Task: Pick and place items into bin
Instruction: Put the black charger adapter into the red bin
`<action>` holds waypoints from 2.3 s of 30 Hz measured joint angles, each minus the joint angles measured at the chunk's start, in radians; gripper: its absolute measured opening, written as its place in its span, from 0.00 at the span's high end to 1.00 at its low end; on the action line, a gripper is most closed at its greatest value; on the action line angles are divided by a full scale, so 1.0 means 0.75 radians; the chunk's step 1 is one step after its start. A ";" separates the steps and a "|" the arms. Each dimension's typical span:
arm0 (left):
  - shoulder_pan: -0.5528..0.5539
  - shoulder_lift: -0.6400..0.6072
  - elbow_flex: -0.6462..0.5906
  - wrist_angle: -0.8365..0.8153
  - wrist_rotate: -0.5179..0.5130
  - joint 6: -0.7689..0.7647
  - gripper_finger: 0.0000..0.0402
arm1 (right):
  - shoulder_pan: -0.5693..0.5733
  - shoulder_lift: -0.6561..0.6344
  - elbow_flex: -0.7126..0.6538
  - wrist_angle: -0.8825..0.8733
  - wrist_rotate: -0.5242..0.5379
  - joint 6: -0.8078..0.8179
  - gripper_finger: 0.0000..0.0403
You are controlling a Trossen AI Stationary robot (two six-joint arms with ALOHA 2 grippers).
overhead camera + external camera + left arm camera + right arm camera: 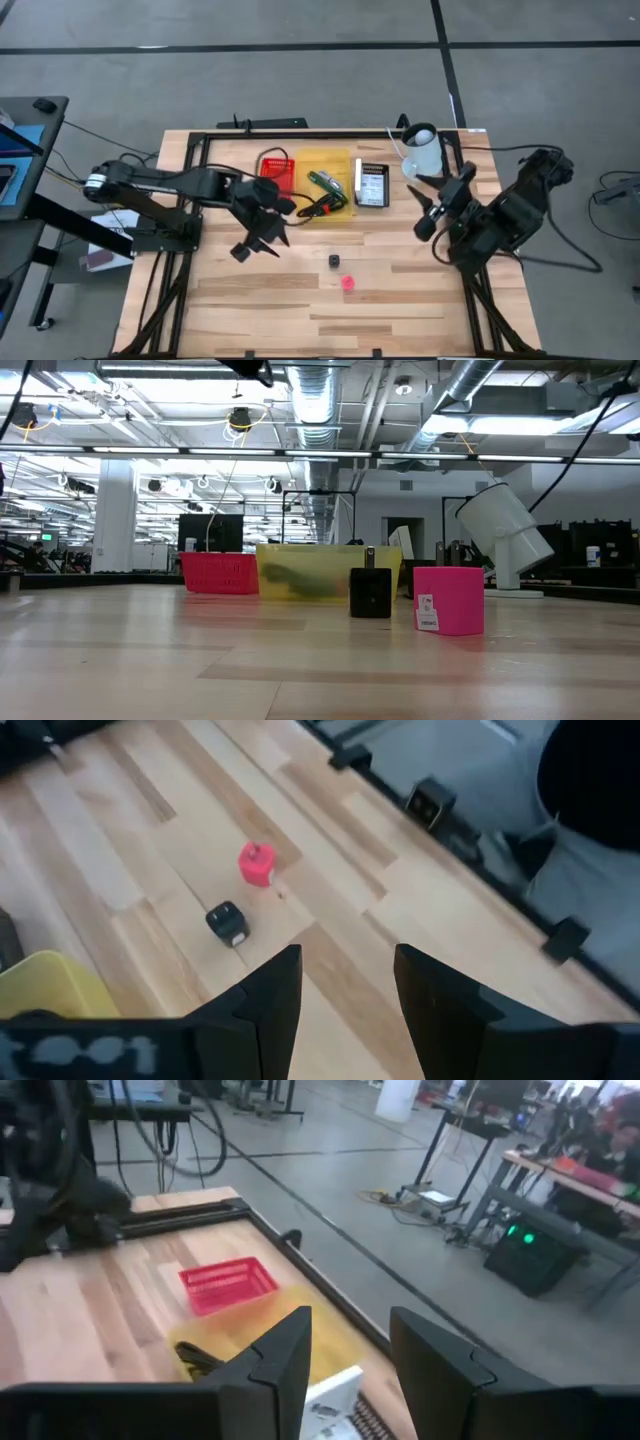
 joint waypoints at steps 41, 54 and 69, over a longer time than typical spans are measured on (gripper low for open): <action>-0.135 0.379 0.001 0.404 -0.751 0.750 0.44 | -0.214 -0.323 -0.391 0.010 -0.212 -0.125 0.67; -0.119 0.574 0.191 0.379 -0.646 0.897 0.36 | -0.214 -0.322 -0.391 -0.006 -0.216 -0.146 0.67; -0.163 0.839 0.446 0.142 -0.625 1.000 0.36 | -0.214 -0.322 -0.391 -0.005 -0.299 -0.151 0.67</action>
